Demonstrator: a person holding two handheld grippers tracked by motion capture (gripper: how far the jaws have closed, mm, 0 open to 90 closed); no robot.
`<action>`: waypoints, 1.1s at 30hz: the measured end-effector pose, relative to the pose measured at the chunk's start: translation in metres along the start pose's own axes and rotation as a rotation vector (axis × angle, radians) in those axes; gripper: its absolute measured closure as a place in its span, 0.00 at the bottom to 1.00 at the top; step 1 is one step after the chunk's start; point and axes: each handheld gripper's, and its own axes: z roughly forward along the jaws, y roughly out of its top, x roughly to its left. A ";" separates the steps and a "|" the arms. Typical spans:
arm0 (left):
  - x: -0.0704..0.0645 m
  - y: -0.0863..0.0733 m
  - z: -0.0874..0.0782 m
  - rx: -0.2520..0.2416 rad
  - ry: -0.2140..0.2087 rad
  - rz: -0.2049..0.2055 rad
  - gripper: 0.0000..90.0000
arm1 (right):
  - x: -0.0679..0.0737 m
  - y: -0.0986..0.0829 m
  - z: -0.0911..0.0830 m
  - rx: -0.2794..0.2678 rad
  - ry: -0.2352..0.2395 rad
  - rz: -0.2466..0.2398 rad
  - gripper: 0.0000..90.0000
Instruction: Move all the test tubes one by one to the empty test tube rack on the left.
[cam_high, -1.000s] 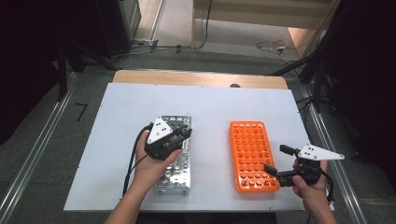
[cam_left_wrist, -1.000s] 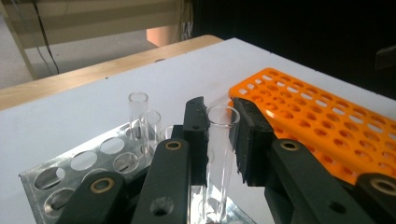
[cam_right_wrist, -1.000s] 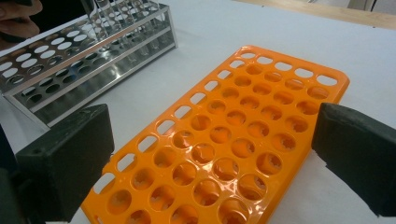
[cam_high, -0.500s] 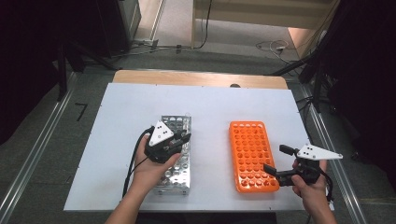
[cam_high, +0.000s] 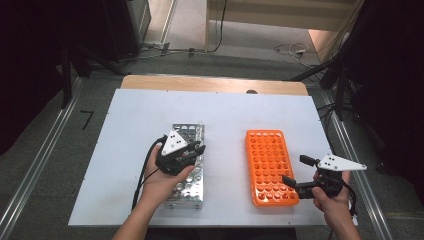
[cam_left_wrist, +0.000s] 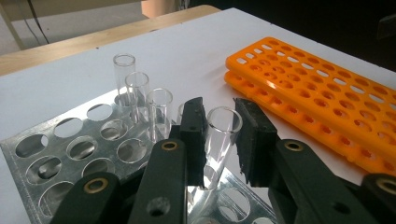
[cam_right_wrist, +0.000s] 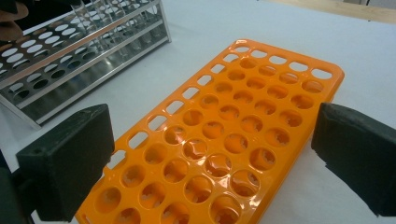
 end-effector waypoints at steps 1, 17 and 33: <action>0.000 0.000 0.000 0.003 -0.001 -0.003 0.80 | 0.000 0.000 0.000 0.000 0.000 0.000 0.00; 0.000 0.001 -0.005 -0.004 -0.031 -0.015 0.60 | -0.001 0.000 0.000 -0.002 0.000 0.003 0.00; -0.001 0.004 -0.009 -0.029 -0.043 -0.019 0.00 | -0.001 0.000 0.000 -0.002 -0.004 0.002 0.00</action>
